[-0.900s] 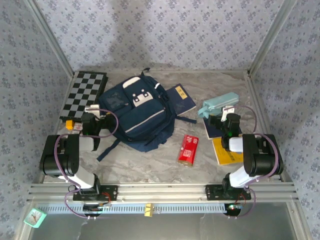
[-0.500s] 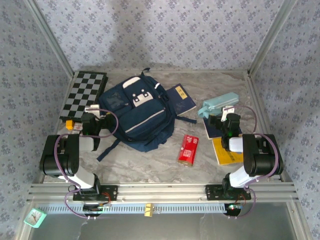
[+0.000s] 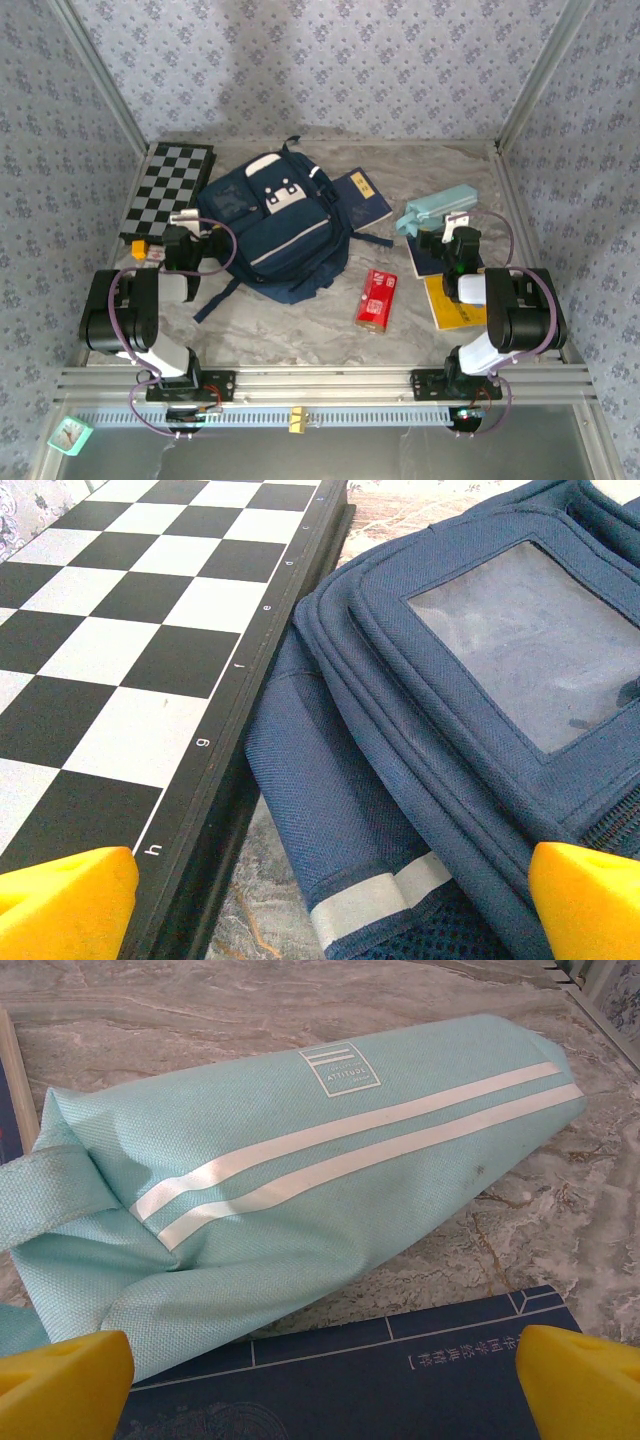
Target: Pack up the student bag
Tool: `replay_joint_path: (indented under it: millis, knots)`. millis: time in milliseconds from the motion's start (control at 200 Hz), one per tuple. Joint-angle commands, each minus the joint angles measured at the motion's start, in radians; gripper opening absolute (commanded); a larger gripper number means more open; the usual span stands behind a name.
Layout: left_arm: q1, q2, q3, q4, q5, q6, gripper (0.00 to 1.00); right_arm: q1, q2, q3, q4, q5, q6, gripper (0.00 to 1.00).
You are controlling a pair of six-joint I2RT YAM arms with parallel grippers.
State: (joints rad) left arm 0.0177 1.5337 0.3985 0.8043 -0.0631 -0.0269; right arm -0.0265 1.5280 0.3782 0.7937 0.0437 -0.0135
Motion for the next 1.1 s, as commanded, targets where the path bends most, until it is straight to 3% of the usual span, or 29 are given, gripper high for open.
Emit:
replay_joint_path:
  millis: [0, 615, 890, 1094]
  knots:
    - [-0.004, 0.001, 0.018, 0.003, 0.023, 0.004, 1.0, 0.0, -0.003, 0.015, 0.021, -0.006, -0.016, 1.0]
    - [-0.008, -0.07, 0.016, -0.05, 0.058, 0.022, 1.0, 0.025, -0.059, -0.012, 0.027, 0.047, -0.029, 1.0]
    - [-0.008, -0.23, 0.056, -0.284, 0.074, -0.014, 1.0, 0.024, -0.283, -0.011, -0.163, 0.061, 0.0, 1.0]
    - [0.009, -0.363, 0.114, -0.545, 0.111, -0.151, 1.0, -0.005, -0.489, 0.046, -0.409, -0.018, 0.124, 1.0]
